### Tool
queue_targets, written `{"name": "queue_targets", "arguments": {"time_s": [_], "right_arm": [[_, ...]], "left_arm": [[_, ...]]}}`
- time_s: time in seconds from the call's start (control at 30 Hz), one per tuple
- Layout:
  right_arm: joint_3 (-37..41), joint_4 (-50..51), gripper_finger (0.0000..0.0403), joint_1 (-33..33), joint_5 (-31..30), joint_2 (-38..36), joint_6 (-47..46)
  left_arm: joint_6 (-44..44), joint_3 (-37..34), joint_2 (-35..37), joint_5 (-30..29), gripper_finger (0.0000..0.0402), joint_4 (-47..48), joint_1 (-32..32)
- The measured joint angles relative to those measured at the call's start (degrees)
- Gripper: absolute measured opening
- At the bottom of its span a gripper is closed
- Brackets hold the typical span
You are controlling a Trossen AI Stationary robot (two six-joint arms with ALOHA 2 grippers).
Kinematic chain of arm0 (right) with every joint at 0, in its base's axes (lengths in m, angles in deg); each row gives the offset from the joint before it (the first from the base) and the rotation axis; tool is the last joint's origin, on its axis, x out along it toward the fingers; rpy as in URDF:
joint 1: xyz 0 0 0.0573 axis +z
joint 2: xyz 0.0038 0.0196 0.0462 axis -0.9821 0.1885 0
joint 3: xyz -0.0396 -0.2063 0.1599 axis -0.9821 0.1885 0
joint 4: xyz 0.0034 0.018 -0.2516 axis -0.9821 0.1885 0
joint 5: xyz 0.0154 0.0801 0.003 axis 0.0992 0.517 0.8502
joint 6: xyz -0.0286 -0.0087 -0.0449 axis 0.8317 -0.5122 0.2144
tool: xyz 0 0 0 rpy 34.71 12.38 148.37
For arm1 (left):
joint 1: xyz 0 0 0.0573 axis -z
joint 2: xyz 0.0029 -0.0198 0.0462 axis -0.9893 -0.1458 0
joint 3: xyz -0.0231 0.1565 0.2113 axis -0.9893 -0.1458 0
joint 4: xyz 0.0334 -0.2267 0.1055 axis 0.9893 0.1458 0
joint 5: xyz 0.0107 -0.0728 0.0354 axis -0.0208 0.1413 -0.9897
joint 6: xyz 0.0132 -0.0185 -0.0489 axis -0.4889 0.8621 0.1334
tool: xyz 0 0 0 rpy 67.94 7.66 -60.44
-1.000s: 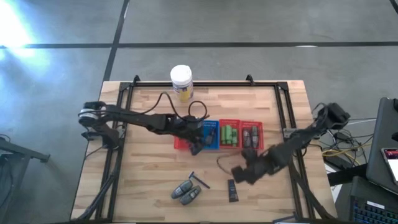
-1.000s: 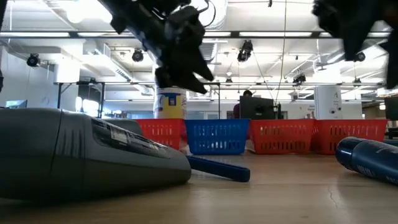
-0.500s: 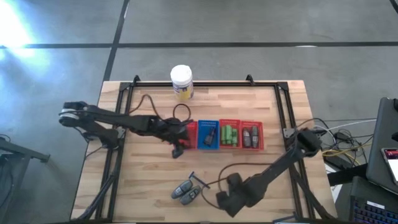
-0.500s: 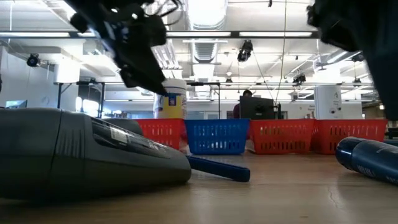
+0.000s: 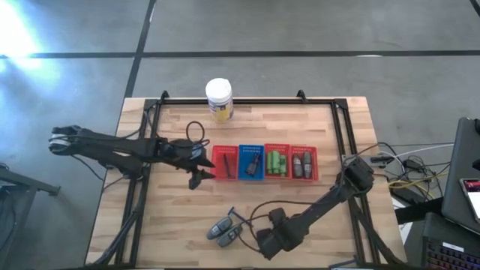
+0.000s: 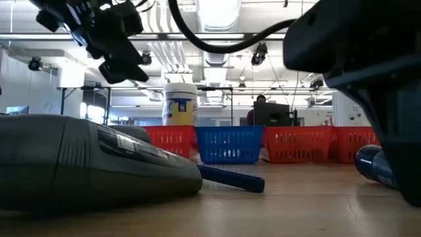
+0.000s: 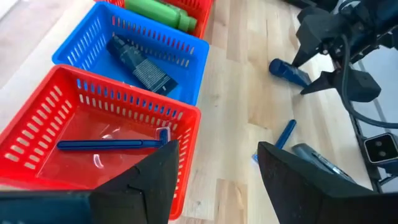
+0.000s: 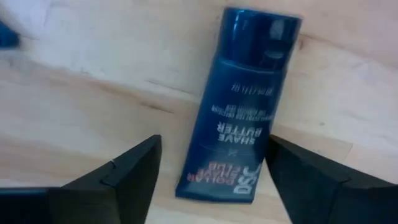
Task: Pick & Place Travel size toiletries
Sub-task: Put the blue shave cream into the blue bin
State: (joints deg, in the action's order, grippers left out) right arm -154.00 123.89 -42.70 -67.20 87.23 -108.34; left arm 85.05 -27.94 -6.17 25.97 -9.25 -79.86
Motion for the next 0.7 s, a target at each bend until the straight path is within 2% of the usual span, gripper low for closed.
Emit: {"name": "queue_targets", "arguments": {"time_s": [0.4, 0.47, 0.6, 0.7], "right_arm": [[0.12, 1.52, 0.0141, -1.0, -1.53, -0.71, 6.44], [-0.32, 0.6, 0.0116, -1.0, -1.66, -1.22, 8.68], [-1.05, -1.0, 0.0071, -1.01, -2.46, -4.18, 14.41], [-1.64, -1.21, 0.0047, -1.34, -5.1, -7.37, 18.41]], "left_arm": [[-2.22, -0.57, 1.79, 0.55, 0.0223, -0.01, 0.0], [-4.55, -0.71, 1.79, 3.3, 0.0223, 0.01, 0.0], [-14.18, -0.91, 1.76, 13.37, 0.0223, -0.03, 0.1], [-25.19, -0.91, 1.76, 15.8, 0.0223, -0.95, 0.57]]}}
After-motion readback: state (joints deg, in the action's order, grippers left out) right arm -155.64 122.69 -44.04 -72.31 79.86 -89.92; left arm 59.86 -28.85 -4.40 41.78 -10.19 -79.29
